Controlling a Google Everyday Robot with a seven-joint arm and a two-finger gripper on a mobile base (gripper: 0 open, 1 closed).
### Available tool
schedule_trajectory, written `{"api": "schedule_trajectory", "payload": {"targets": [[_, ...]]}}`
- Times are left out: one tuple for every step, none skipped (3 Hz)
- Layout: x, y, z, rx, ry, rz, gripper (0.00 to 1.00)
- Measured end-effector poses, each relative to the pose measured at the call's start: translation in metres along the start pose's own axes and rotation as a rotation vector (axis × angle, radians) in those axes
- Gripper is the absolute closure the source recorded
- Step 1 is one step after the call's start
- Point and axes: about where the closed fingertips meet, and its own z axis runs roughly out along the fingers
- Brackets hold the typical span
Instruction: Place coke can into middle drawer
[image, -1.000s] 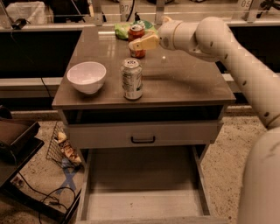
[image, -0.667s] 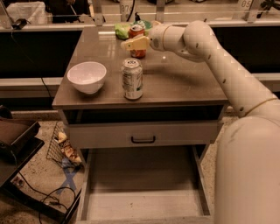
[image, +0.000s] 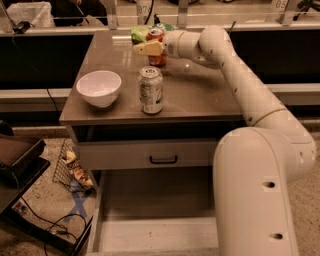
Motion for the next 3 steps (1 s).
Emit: {"api": "schedule_trajectory", "payload": {"targets": [[-0.0016, -0.0003, 0.0019, -0.001, -0.002, 0.000, 0.41], [-0.0005, 0.0020, 0.0047, -0.005, -0.001, 0.001, 0.65], [0.0007, 0.0053, 0.0089, -0.011, 0.000, 0.002, 0.96]]}}
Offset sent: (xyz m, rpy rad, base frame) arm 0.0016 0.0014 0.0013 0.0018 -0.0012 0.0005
